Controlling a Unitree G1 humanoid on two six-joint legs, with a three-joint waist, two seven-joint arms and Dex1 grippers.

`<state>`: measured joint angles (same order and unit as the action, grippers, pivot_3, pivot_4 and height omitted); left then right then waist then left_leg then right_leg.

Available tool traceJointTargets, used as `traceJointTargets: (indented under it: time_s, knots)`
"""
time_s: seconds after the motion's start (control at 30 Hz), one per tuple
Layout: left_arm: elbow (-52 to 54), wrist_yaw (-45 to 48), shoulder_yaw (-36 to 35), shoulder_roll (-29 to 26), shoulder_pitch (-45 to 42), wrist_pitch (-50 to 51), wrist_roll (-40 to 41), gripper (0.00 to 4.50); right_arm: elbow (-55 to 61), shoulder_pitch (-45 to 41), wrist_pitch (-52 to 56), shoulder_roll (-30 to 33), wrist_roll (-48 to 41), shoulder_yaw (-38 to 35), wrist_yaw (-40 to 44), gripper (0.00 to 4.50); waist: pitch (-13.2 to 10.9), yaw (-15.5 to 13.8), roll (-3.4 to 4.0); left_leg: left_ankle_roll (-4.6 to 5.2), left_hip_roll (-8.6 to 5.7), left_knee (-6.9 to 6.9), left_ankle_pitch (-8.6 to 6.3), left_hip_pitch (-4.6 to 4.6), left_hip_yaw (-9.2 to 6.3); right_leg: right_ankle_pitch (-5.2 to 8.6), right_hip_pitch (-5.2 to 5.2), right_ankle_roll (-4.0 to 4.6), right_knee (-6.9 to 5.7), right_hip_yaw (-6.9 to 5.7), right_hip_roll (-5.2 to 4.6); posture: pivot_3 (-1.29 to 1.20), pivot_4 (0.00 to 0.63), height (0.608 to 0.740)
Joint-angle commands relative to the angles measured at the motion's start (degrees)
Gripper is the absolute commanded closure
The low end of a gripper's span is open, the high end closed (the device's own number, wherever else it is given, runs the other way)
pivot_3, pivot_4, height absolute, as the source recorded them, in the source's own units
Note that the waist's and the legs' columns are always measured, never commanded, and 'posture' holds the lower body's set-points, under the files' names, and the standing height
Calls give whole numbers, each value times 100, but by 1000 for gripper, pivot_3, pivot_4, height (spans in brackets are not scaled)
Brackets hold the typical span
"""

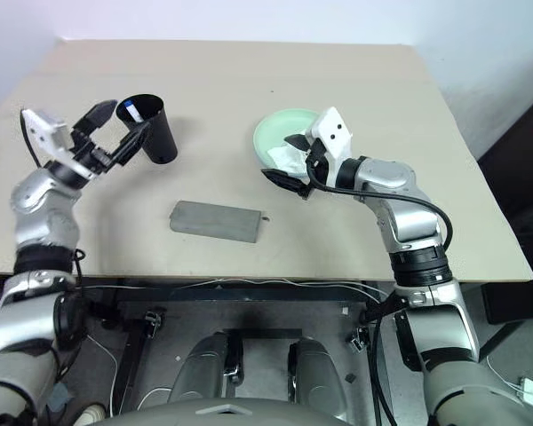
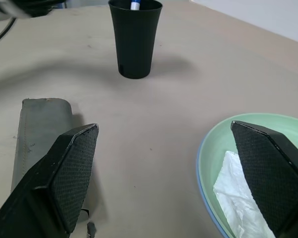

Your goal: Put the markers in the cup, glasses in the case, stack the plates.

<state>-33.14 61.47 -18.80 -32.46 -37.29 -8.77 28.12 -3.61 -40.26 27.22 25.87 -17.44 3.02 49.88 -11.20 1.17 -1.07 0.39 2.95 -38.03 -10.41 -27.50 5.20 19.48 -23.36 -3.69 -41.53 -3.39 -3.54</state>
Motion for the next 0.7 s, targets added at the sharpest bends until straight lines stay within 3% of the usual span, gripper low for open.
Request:
traceJointTargets:
  time_s: [0.03, 0.17, 0.33, 0.7]
  knots:
    - [1324, 243, -95, -322, 767, 923, 520, 30, 207, 67, -105, 67, -165, -127, 115, 0, 1, -4, 1, 0, 0, 0, -1, 5, -1, 0, 5, 1, 0, 3, -2, 0, 150, 681]
    - [2106, 253, -57, -410, 1436, 1365, 682, 30, 321, 265, -128, 168, -273, -156, 294, 0, 1, -48, 2, -1, -2, -1, -1, 7, -11, -2, 10, 13, 3, 0, -11, 0, 150, 681]
    - [2215, -17, -95, -360, 1540, 1364, 593, 30, 442, 354, -98, 103, -300, -96, 279, 0, 1, -15, 2, -4, -1, 0, -3, 3, -12, -8, 3, 60, 10, 1, -19, 0, 150, 681]
    - [2331, -176, -147, -373, 2018, 1357, 524, 30, 520, 700, -4, 123, -400, 28, 492, 0, 1, -7, 4, -4, -1, 13, -3, -7, -11, -10, -10, 64, 36, 2, -23, 0, 150, 681]
